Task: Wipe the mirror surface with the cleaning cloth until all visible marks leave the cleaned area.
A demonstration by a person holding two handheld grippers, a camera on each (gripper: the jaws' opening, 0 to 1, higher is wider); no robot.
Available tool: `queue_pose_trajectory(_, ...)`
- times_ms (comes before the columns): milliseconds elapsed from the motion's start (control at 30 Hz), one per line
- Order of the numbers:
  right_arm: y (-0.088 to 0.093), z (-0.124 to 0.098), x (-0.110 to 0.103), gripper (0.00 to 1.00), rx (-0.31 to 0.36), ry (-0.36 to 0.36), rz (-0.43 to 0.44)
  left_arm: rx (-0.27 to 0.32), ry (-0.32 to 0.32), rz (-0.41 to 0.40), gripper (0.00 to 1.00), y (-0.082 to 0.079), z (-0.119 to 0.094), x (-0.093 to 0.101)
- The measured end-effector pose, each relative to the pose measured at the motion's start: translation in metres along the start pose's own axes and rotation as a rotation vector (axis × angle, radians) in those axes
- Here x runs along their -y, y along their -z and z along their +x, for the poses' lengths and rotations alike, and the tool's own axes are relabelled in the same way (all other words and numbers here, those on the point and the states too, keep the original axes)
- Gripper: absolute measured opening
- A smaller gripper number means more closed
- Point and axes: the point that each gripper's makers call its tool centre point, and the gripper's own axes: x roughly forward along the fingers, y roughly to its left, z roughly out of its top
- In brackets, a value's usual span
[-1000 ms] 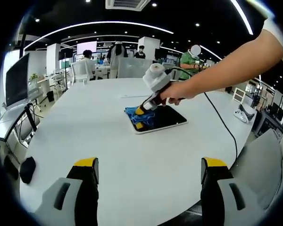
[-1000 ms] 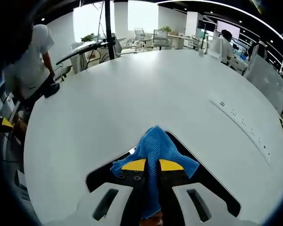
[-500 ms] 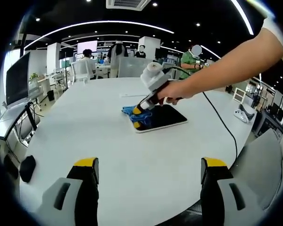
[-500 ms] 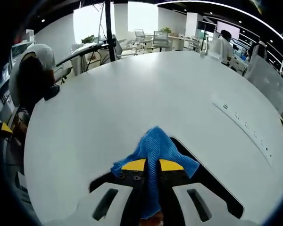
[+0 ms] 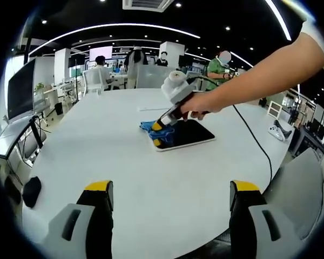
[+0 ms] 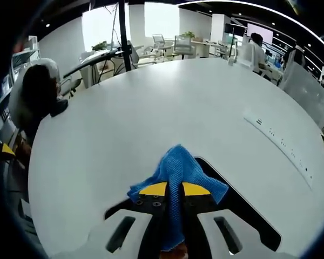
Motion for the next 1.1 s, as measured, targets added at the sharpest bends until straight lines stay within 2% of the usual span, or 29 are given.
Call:
queue_pose_trajectory(100,0.001,-0.008,-0.008,0.04,0.017,0.015,-0.015,0.002,-0.003,0.0,0.9,-0.001,-0.002,-0.001)
queue_pose_trajectory(367,0.003,-0.01,-0.011,0.04,0.015,0.006,-0.02,0.004,-0.01,-0.002,0.9,0.0,-0.004,-0.005)
queue_pose_trajectory(400,0.007,-0.014,-0.017,0.04,0.016,0.006,-0.02,0.002,-0.012,0.002,0.9,0.0,-0.004,-0.005)
queue_pose_trajectory(1100,0.013,-0.019,-0.032,0.04,0.011,-0.012,-0.021,0.017,0.002,0.012,0.9,-0.005,-0.001,-0.001)
